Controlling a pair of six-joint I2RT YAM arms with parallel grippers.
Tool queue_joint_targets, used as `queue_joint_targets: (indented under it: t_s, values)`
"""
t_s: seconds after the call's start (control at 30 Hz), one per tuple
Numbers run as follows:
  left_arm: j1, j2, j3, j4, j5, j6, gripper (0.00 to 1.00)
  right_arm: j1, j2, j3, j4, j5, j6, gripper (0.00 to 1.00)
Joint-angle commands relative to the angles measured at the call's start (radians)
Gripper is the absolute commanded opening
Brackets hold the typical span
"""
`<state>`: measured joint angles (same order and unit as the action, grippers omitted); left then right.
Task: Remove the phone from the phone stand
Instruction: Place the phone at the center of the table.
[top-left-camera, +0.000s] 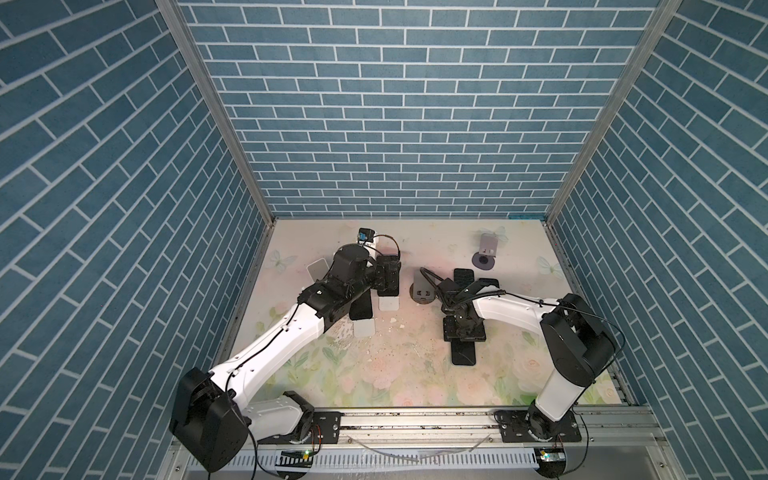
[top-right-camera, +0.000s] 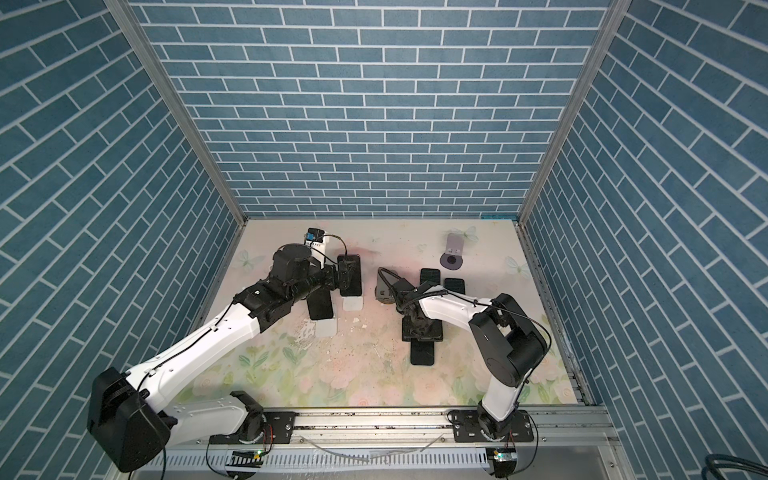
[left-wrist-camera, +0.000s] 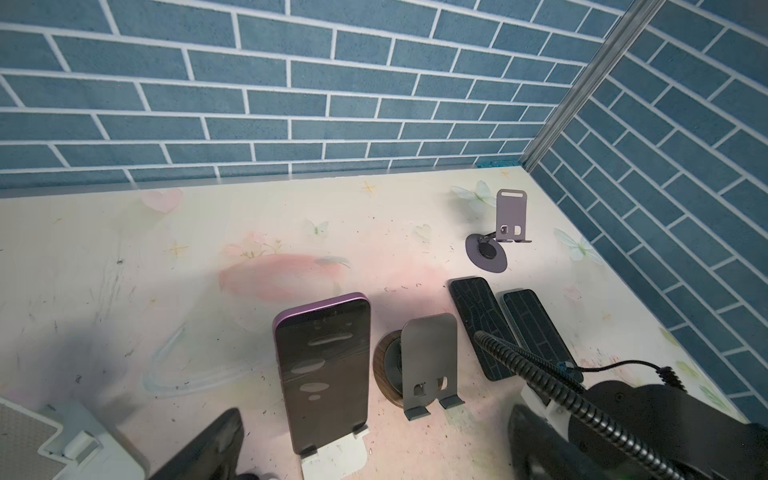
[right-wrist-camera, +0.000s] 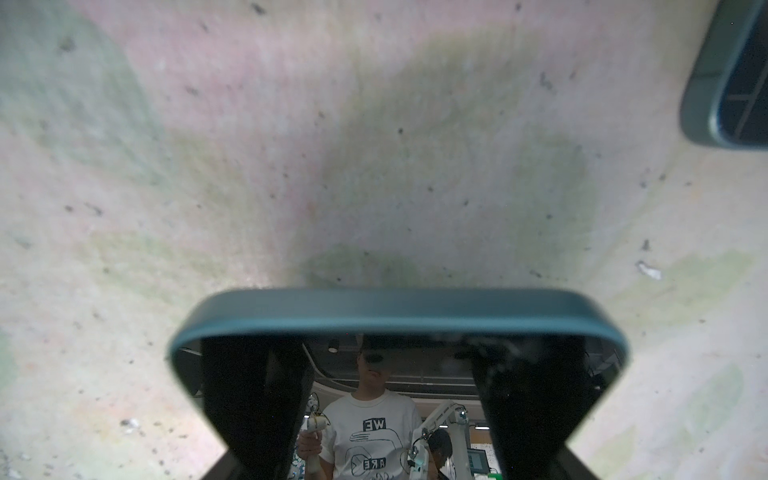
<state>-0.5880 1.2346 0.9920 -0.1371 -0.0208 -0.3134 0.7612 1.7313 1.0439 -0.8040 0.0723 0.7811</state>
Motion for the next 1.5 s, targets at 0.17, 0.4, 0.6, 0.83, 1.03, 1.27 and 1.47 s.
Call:
queue_joint_targets:
  t_s: [0.17,0.4,0.6,0.83,1.03,1.27,1.47]
  values:
    - [-0.006,-0.035,-0.039,0.013,-0.03,0.011,1.0,0.01,0.013,0.011,-0.086,-0.017,0.003,0.58]
    - [-0.006,-0.044,-0.051,0.014,-0.033,0.011,1.0,0.009,0.011,0.013,-0.081,-0.013,0.006,0.63]
    - [-0.006,-0.045,-0.055,0.013,-0.031,0.008,1.0,0.008,0.01,0.009,-0.074,-0.011,0.013,0.69]
    - [-0.006,-0.049,-0.059,0.013,-0.03,0.009,1.0,0.011,0.014,0.018,-0.068,-0.011,0.019,0.79]
    - [-0.006,-0.056,-0.067,0.013,-0.035,0.011,1.0,0.009,0.02,0.023,-0.063,-0.009,0.023,0.84]
    - [-0.006,-0.06,-0.069,0.011,-0.036,0.013,1.0,0.008,0.022,0.029,-0.058,-0.005,0.021,0.88]
    - [-0.006,-0.06,-0.066,0.006,-0.036,0.014,1.0,0.01,0.017,0.037,-0.056,0.007,0.012,0.93]
